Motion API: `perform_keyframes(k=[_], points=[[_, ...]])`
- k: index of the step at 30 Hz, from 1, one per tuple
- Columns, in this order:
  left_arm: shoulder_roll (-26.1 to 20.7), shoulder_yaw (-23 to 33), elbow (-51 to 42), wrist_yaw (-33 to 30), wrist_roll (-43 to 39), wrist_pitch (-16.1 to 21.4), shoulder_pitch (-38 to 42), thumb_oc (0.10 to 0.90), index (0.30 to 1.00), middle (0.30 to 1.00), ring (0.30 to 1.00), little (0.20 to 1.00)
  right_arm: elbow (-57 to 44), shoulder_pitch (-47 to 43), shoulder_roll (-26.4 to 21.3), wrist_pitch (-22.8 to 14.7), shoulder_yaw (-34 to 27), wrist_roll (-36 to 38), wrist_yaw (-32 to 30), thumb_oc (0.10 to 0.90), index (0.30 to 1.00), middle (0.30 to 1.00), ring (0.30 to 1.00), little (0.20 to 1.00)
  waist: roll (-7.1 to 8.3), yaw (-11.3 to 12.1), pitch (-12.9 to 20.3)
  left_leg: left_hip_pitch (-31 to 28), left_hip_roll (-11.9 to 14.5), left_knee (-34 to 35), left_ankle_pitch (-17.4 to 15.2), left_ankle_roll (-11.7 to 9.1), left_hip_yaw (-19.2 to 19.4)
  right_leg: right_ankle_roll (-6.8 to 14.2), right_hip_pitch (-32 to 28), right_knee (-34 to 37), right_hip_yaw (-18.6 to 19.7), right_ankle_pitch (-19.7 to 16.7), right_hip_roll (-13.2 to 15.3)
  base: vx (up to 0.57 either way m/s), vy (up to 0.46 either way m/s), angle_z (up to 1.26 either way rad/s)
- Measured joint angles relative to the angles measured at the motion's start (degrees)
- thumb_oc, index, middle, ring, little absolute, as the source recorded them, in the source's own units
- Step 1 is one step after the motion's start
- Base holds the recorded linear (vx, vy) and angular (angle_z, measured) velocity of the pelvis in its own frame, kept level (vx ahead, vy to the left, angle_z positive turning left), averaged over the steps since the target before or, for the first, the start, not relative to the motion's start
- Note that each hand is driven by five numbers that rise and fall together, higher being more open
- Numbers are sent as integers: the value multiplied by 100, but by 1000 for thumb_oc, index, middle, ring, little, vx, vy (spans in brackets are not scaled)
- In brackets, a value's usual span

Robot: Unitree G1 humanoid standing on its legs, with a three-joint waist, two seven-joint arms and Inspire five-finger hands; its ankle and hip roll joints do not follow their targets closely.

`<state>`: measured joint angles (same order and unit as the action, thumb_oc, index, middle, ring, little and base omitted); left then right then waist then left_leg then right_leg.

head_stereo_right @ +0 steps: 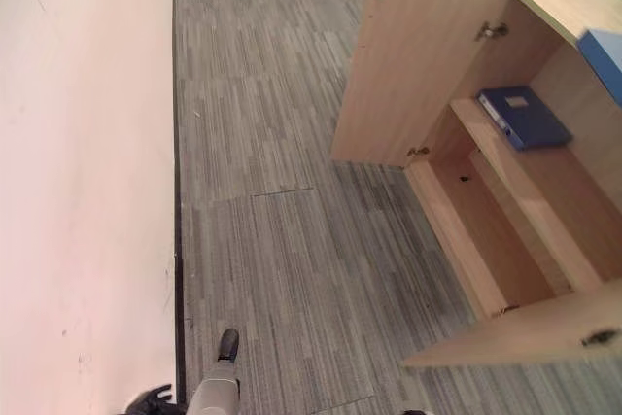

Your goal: Put the empty folder in the office cabinet

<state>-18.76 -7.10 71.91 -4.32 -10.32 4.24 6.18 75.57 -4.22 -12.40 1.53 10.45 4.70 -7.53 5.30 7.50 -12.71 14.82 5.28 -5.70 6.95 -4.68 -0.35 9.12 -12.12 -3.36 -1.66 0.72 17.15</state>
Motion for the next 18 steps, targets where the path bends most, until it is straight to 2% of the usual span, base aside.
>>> perform_keyframes(k=[1, 2, 5, 7, 8, 9, 10, 11, 12, 13, 14, 15, 16, 17, 18], points=[[-19, -10, -92, -5, -1, 53, 7, 800, 900, 900, 900, 900, -35, -84, 8, -34, 13, 2, 8, 800, 900, 900, 900, 900, -20, 18, 16, -17, -32, -2, -35, 67, 25, 18, 40, -80, -3, -125, 74, 156, 205, -10], [-71, 11, -199, 56, -38, 91, 67, 800, 900, 900, 900, 900, -119, -220, 49, -107, 72, 0, 31, 800, 900, 900, 900, 900, 5, 71, 101, 12, -162, -32, -171, 189, 137, 135, 164, -89, -25, -539, 163, 158, 219, -12], [72, -181, -166, 104, -9, 62, 98, 800, 900, 900, 900, 900, -145, -455, 72, -117, 182, -3, 69, 800, 900, 900, 900, 900, -3, 88, 200, 11, -367, 1, -312, 370, 249, 313, 346, -168, -103, -1075, 357, 203, 427, -10], [229, -287, -181, 137, -4, 34, -11, 800, 900, 900, 900, 900, -183, -551, 66, -121, 206, -2, 89, 800, 900, 900, 900, 900, -61, 193, 232, -7, -393, -29, -410, 540, 418, 282, 792, -779, -475, -1397, 528, 138, 353, -34], [305, -293, -177, 168, -23, 0, -82, 800, 900, 900, 900, 900, -181, -545, 58, -106, 186, 0, 87, 800, 900, 900, 900, 900, -106, 163, 233, 1, -421, -65, -435, 611, 491, 358, 915, -995, -555, -1604, 587, 150, 372, 11], [367, -356, -165, 201, -28, -20, -86, 800, 900, 900, 900, 900, -150, -530, 57, -92, 181, 1, 82, 800, 900, 900, 900, 900, -166, 100, 229, -64, -477, -72, -497, 708, 451, 325, 1009, -1334, -718, -1627, 621, 228, 493, 20], [402, -350, -165, 219, -36, -36, -91, 800, 900, 900, 900, 900, -174, -512, 68, -83, 159, 10, 87, 800, 900, 900, 900, 900, -172, 76, 227, -105, -561, -91, -589, 806, 433, 363, 1116, -1552, -608, -1452, 512, 216, 482, 26], [443, -358, -110, 229, -37, -39, -143, 800, 900, 900, 900, 900, -187, -512, 90, -78, 97, 67, 98, 800, 900, 900, 900, 900, -273, -21, 183, -290, -539, 134, -608, 958, 286, 231, 1530, -2522, -200, -453, -26, 190, 352, 18], [444, -357, -114, 232, -38, -54, -183, 800, 900, 900, 900, 900, -192, -510, 91, -124, 90, 119, 95, 800, 900, 900, 900, 900, -287, -147, 174, -473, -546, 325, -535, 1022, 262, 180, 1785, -3055, -8, 62, -411, 177, 272, 16], [455, -381, -92, 249, -42, -58, -270, 800, 900, 900, 900, 900, -188, -503, 62, -143, 96, 147, 95, 800, 900, 900, 900, 900, -330, -226, 159, -646, -547, 455, -452, 949, 278, 55, 1890, -3309, -154, 348, -592, 215, 173, 0], [512, -397, -91, 237, -42, -56, -328, 800, 900, 900, 900, 900, -304, -461, -39, -135, 109, 225, 71, 800, 900, 900, 900, 900, -484, -313, 167, -798, -492, 569, -531, 1003, 255, -100, 2082, -3307, -531, 750, -756, 218, 108, -13], [519, -413, -99, 234, -39, -59, -316, 800, 900, 900, 900, 900, -319, -470, -78, -141, 120, 225, 41, 800, 900, 900, 900, 900, -564, -349, 161, -830, -422, 608, -519, 976, 255, -199, 2173, -3100, -889, 947, -777, 245, 66, -12], [520, -403, -97, 225, -30, -58, -303, 800, 900, 900, 900, 900, -348, -474, -118, -139, 126, 224, 14, 800, 900, 900, 900, 900, -656, -409, 118, -869, -362, 625, -514, 968, 216, -283, 2203, -2781, -1166, 1000, -822, 268, 33, 0], [507, -396, -99, 210, -18, -57, -258, 800, 900, 900, 900, 900, -389, -452, -170, -134, 120, 227, -10, 800, 900, 900, 900, 900, -767, -453, 69, -898, -279, 627, -519, 963, 173, -281, 2308, -2402, -1326, 999, -893, 438, -6, 11], [447, -378, -94, 144, 2, -41, -189, 800, 900, 900, 900, 900, -390, -453, -208, -135, 61, 257, -24, 800, 900, 900, 900, 900, -840, -589, 34, -1010, -203, 705, -542, 932, 134, -243, 2415, -1622, -1478, 949, -997, 365, -12, 6]])
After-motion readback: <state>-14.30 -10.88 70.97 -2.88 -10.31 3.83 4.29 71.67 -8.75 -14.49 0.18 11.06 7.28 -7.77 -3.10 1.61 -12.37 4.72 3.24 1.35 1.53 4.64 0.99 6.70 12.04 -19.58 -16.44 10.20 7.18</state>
